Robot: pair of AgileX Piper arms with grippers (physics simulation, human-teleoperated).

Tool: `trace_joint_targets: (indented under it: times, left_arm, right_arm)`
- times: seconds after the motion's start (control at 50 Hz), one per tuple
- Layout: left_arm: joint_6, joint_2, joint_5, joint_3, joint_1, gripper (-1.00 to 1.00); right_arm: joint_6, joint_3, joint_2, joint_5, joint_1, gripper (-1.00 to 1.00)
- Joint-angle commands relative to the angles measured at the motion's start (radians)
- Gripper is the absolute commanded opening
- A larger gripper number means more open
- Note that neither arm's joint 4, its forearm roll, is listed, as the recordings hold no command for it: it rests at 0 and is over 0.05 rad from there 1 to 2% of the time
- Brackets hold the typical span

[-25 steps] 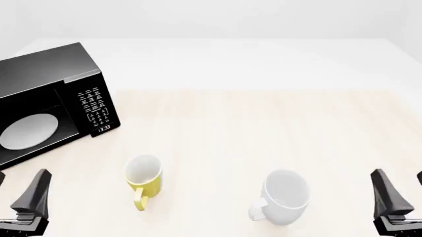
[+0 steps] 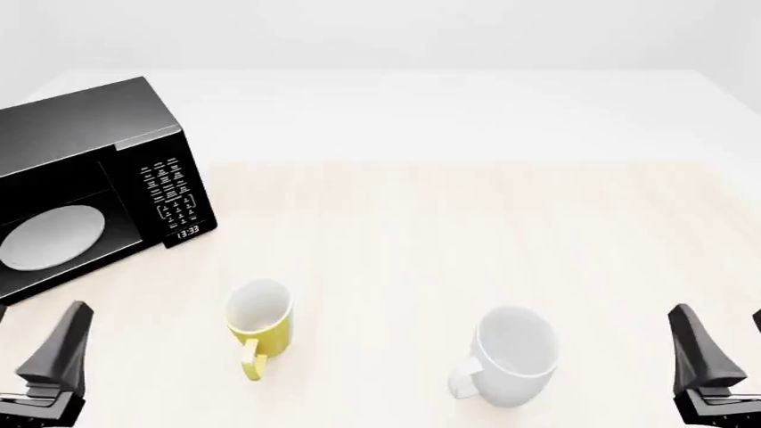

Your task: Put the yellow and white mug in the microwave and close it.

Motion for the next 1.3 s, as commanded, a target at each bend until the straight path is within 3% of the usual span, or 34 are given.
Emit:
trace_joint_targets:
  times: [0.02, 0.54, 0.82, 1.04, 1.3]
  left_arm:
    - [0.035, -0.002, 0.051, -0.065, -0.056, 1.00]
    - [-0.027, -0.002, 0.395, -0.285, -0.167, 1.00]
    - [-0.057, -0.001, 0.526, -0.310, -0.268, 1.00]
    - [-0.054, 0.061, 0.531, -0.300, -0.291, 1.00]
    - [-0.101, 0.280, 0.422, -0.329, -0.324, 1.00]
  right_arm:
    - [0.000, 0.000, 0.001, 0.000, 0.000, 1.00]
    - [0.000, 0.000, 0.001, 0.000, 0.000, 1.00]
    - [0.000, 0.000, 0.001, 0.000, 0.000, 1.00]
    - [0.000, 0.000, 0.001, 0.000, 0.000, 1.00]
    - [0.000, 0.000, 0.001, 0.000, 0.000, 1.00]
